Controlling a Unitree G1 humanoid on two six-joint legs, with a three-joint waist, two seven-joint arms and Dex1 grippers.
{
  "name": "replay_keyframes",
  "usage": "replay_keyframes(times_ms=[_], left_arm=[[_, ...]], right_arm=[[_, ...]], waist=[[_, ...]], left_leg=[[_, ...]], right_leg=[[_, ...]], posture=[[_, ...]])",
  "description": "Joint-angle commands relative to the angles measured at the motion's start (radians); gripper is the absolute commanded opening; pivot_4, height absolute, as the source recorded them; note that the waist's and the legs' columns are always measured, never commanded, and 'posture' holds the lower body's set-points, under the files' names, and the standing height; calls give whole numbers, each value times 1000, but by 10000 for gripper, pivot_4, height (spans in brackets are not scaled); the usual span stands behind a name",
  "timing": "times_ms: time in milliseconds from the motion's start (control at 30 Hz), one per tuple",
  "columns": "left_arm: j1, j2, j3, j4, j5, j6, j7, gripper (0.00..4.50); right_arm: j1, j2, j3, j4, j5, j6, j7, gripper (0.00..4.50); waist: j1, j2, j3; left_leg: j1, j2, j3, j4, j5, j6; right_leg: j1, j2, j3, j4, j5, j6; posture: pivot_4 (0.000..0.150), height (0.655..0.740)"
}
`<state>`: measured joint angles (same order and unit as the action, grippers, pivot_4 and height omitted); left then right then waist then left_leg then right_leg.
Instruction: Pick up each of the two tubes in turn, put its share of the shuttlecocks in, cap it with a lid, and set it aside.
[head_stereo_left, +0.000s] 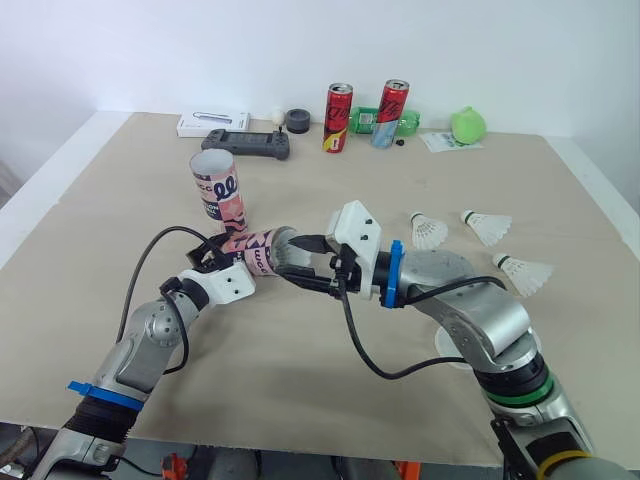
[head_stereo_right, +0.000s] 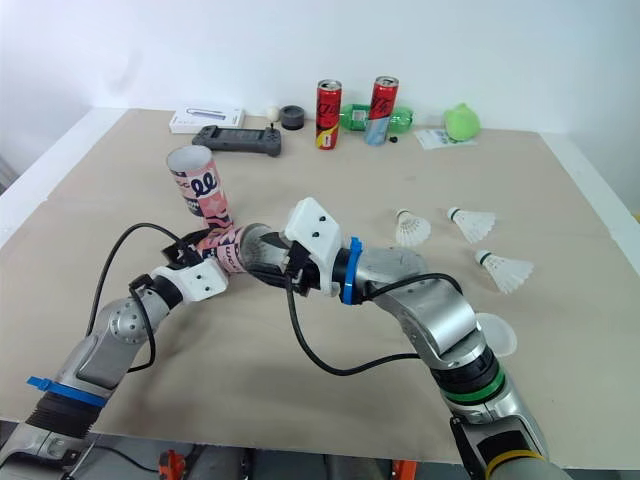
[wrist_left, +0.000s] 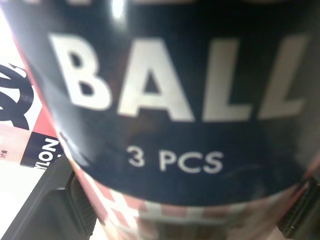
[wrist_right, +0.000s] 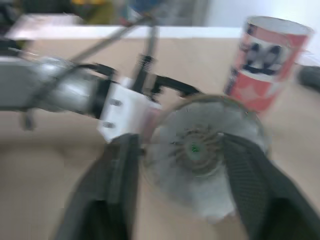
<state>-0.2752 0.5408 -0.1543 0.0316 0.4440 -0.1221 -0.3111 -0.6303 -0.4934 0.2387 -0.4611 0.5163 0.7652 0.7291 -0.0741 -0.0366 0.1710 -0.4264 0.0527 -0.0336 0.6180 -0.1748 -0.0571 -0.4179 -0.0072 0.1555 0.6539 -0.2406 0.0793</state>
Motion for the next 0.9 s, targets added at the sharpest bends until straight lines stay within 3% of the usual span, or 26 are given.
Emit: replay_keyframes(times_ms=[33, 100, 133, 167, 233, 267, 400, 567, 700, 900], left_arm=[[8, 0, 0, -8, 6, 6, 4, 40057], [5, -2, -2, -4, 7, 6, 6, 40057], [6, -3, -2, -4, 7, 4, 7, 40057], [3, -4, -3, 0, 8, 3, 7, 40057], [1, -8, -6, 6, 8, -1, 8, 40057], [-3, -10, -9, 9, 8, -3, 9, 40057], [-12, -14, -13, 14, 8, -8, 8, 40057], [-6, -12, -12, 5, 7, -8, 6, 40057], [5, -11, -9, -5, 8, -7, 4, 40057], [11, -12, -4, -8, 6, -7, 6, 40057]], right_arm=[[-67, -56, -66, -15, 18, -5, 54, 24887], [-93, -91, -33, 23, -30, -30, 80, 20546], [-106, -103, -2, 51, -67, -53, 94, 13087], [-116, -109, 18, 75, -92, -71, 104, 13087], [-164, -82, 145, 170, -217, -159, 124, 2953], [-190, -59, 200, 222, -273, -200, 128, 173], [-295, 38, 343, 433, -472, -357, 116, 173], [-372, 152, 376, 559, -555, -440, 129, 173], [-372, 195, 338, 534, -543, -433, 152, 173], [-321, 123, 225, 340, -451, -335, 236, 173]], waist=[[0, 0, 0], [-1, 0, 0], [-1, 0, 0], [-1, 0, 0], [-1, 0, 0], [-2, 0, 0], [-4, 1, 1], [-3, 1, 0], [-5, 1, 0], [-4, 1, 1]], left_leg=[[0, 0, 0, 0, 0, 0], [0, 0, 0, 0, 0, 0], [1, 0, 0, 0, 0, 0], [1, 0, 0, 0, 0, 0], [1, 0, 0, 0, 0, 0], [1, 0, 1, 0, 0, 0], [1, 0, 1, 0, 0, 0], [0, 0, 1, 0, 0, 0], [1, 1, 1, 0, 0, 0], [1, 0, 0, 0, 0, 0]], right_leg=[[0, 0, 0, 0, 0, 0], [0, 0, 0, 0, 0, 0], [0, 0, 0, 0, -1, -2], [0, 0, 0, 0, -1, -3], [0, 0, 0, 0, -1, -3], [0, 0, 0, 0, -1, -3], [-1, 0, 0, 0, 0, 0], [-1, 0, 0, 0, 0, -1], [-1, 1, 0, 1, 0, -1], [-3, 1, 0, 7, -1, -3]], posture=[[1500, 7400], [1500, 7400], [1500, 7400], [1500, 7400], [1500, 7400], [1500, 7400], [1500, 7400], [1500, 7400], [1500, 7400], [1500, 7400]])
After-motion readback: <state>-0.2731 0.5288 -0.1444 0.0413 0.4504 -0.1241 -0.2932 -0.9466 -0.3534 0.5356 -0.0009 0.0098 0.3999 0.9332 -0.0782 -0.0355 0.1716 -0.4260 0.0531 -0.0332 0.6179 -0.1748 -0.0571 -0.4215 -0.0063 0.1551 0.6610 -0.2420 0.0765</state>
